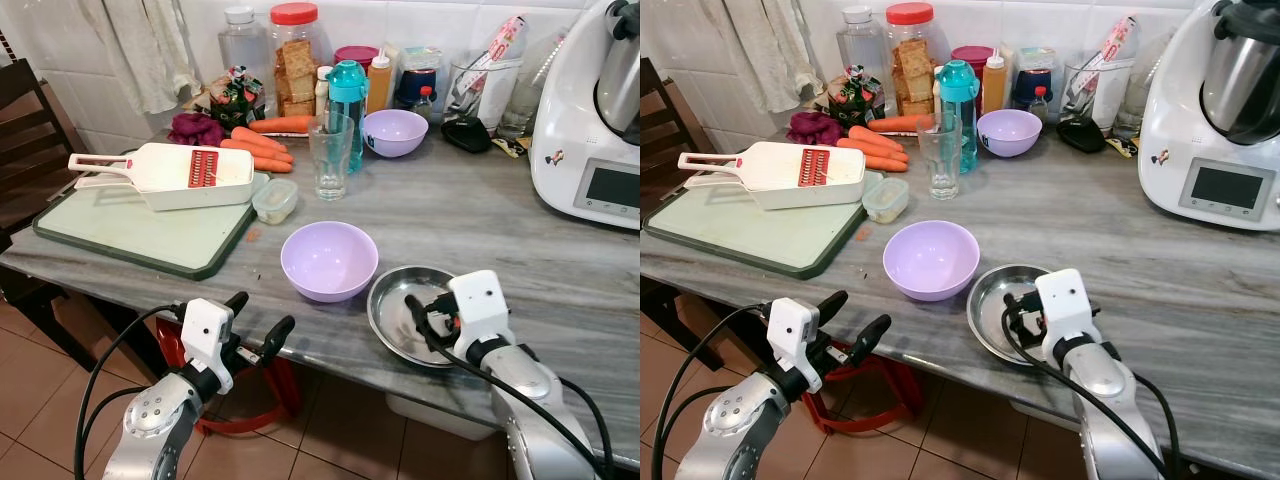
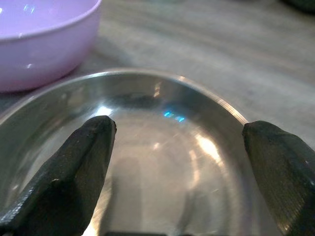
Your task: Setting the table
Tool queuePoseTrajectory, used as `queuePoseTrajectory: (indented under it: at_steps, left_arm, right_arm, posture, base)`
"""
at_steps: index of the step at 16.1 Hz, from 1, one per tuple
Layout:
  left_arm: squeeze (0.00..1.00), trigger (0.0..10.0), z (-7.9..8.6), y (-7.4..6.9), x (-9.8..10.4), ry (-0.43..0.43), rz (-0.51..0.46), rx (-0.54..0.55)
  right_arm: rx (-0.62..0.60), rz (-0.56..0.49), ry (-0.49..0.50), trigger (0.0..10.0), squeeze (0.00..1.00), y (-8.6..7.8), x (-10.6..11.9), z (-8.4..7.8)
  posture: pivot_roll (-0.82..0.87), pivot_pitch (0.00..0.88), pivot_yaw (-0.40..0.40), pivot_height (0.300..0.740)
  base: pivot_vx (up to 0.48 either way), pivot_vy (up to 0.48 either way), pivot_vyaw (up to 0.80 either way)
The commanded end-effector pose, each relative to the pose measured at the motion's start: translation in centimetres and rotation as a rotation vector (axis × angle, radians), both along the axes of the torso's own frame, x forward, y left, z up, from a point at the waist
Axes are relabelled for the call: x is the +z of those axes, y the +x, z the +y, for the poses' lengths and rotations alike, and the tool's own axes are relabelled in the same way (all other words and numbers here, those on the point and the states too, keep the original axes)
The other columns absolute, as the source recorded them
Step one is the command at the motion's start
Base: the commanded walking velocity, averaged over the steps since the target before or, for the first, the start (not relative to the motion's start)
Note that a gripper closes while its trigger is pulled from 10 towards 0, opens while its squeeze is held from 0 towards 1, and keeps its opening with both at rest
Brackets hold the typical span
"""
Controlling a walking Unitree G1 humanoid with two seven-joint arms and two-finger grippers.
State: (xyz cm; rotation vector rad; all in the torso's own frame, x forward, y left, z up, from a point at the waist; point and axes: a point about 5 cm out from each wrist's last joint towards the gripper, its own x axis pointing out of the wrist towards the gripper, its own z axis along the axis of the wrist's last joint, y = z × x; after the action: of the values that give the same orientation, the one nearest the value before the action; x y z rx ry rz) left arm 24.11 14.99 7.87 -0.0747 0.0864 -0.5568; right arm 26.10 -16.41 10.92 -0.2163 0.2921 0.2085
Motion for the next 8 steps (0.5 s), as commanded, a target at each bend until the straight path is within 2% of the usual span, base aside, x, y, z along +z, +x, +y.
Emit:
queuePoseTrajectory:
  at_steps: [1,8]
  left_arm:
    - [0.00,10.0,0.5,-0.1,-0.3,0.016,0.014,0.005]
    - [0.00,10.0,0.3,0.0,-0.4,0.017,0.018,-0.002]
  right_arm:
    - [0.030,0.003,0.006,10.0,0.00,0.1,0.4,0.6]
    - [0.076,0.099,0.043,10.0,0.00,0.2,-0.9,1.9]
  posture:
    - [-0.06,0.000,0.049,0.740]
    - [-0.06,0.000,0.051,0.740]
  base:
    - [0.000,0.000,0.00]
    - [0.000,0.000,0.00]
